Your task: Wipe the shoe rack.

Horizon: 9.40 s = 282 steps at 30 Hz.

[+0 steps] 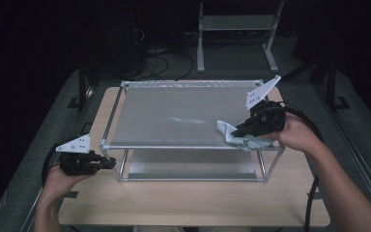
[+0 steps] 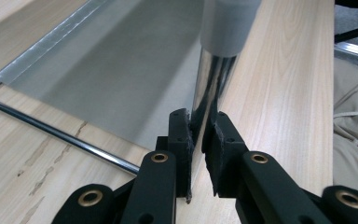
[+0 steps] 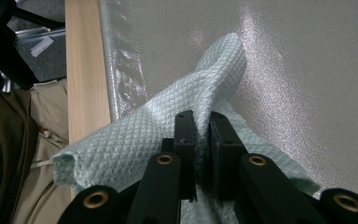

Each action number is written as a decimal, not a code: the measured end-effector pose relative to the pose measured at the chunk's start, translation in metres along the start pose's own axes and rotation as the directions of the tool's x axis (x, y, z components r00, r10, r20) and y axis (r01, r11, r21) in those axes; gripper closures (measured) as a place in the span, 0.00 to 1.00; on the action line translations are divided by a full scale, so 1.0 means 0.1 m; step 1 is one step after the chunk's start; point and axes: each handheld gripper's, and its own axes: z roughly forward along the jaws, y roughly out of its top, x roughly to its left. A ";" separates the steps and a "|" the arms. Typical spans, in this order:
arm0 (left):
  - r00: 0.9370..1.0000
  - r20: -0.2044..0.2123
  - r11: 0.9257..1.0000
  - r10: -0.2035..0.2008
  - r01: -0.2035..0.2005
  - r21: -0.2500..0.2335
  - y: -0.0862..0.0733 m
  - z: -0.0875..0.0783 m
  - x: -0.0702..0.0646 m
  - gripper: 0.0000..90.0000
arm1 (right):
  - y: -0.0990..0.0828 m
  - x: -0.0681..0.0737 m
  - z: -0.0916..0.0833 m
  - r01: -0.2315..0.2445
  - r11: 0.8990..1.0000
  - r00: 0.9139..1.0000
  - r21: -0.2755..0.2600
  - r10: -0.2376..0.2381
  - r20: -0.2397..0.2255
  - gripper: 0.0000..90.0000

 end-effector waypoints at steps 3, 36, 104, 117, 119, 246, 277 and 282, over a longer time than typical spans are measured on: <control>1.000 0.001 1.000 -0.010 0.010 -0.027 -0.01 -0.04 0.00 0.87 | -0.01 -0.01 0.01 -0.004 1.000 1.000 -0.012 0.003 -0.005 0.92; 0.993 -0.027 0.988 0.114 -0.116 -0.105 0.61 -0.47 -0.28 0.85 | 0.26 -0.03 0.32 0.009 0.998 1.000 -0.067 -0.009 0.006 0.92; 0.996 -0.056 0.995 0.064 -0.068 -0.073 0.97 -0.22 0.13 0.79 | 0.15 0.10 0.20 0.040 0.999 0.997 -0.026 -0.042 -0.066 0.93; 0.989 0.012 0.987 0.148 -0.147 -0.072 1.27 0.01 -0.07 0.77 | 0.18 0.04 0.14 0.033 0.999 0.999 -0.035 -0.035 -0.041 0.93; 0.986 0.020 0.984 0.164 -0.162 -0.069 1.30 0.04 -0.10 0.77 | 0.15 0.03 0.12 0.021 0.999 0.999 -0.034 -0.023 -0.036 0.93; 0.951 0.146 0.961 0.273 -0.276 0.002 1.82 0.71 -0.33 0.69 | 0.37 0.57 0.37 0.115 0.983 0.993 -0.143 -0.117 -0.007 0.93; 0.960 0.131 0.969 0.246 -0.249 0.004 1.83 0.73 -0.26 0.70 | -0.12 0.70 1.43 0.086 0.980 0.995 -0.181 -0.093 -0.029 0.93; 0.961 0.130 0.969 0.244 -0.247 0.005 1.83 0.73 -0.25 0.70 | -0.33 0.67 1.79 0.057 0.990 0.998 -0.126 -0.061 -0.031 0.93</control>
